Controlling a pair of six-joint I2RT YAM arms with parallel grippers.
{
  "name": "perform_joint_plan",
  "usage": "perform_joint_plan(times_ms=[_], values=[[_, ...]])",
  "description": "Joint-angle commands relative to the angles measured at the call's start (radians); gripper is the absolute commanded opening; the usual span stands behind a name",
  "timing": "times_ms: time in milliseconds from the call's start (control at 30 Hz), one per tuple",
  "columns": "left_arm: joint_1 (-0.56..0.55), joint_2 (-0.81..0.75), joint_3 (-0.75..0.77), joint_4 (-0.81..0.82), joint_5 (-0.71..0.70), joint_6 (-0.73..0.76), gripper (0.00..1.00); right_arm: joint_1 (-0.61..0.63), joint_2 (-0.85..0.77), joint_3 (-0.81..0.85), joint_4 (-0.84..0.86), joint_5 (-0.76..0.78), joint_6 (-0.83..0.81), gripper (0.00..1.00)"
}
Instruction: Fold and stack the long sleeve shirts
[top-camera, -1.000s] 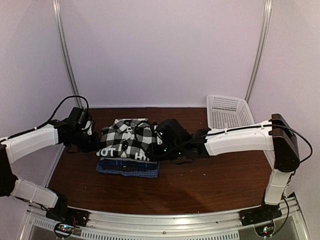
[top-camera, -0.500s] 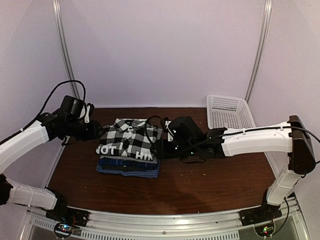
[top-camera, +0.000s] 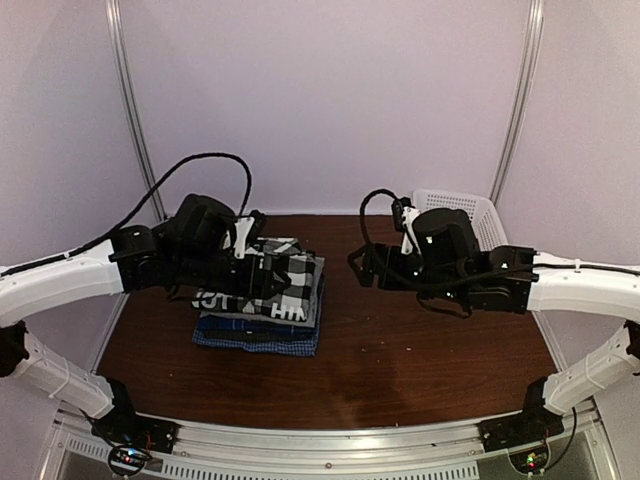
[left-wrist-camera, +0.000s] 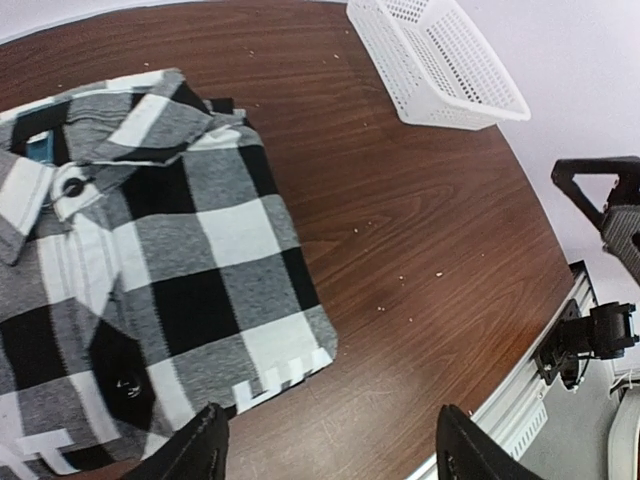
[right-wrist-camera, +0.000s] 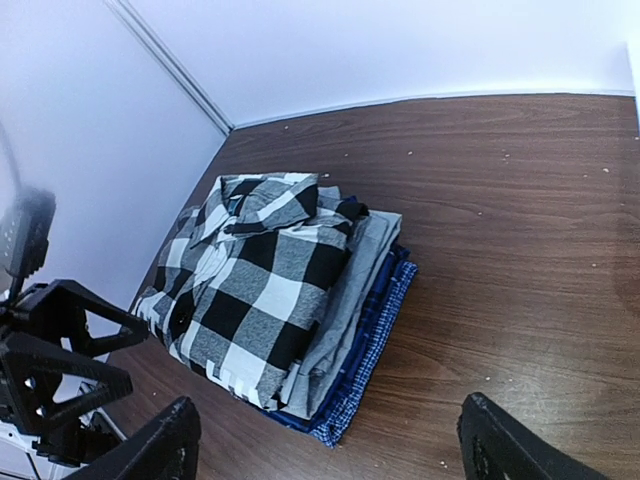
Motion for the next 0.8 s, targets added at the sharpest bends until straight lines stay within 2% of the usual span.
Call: perform_joint_plan(times_ms=[0,100,267,533,767], values=[[-0.090,0.105,0.065,0.104,-0.034,-0.043,0.74,-0.013,-0.093,-0.038,-0.079,0.104,0.012,0.92],[-0.155,0.204,0.106,0.127,-0.034,-0.056,0.76,-0.019,-0.149,-0.058,-0.106,0.129,0.022,0.99],[-0.225,0.375,0.210,0.141,-0.035,-0.064,0.78,-0.023,-0.233,-0.075,-0.137,0.157,0.043,1.00],[-0.235,0.619,0.372,0.140,-0.034,-0.043,0.83,-0.022,-0.299,-0.088,-0.189,0.185,0.063,1.00],[-0.228,0.838,0.573,0.056,-0.078,-0.007,0.86,-0.022,-0.308,-0.090,-0.204,0.184,0.070,1.00]])
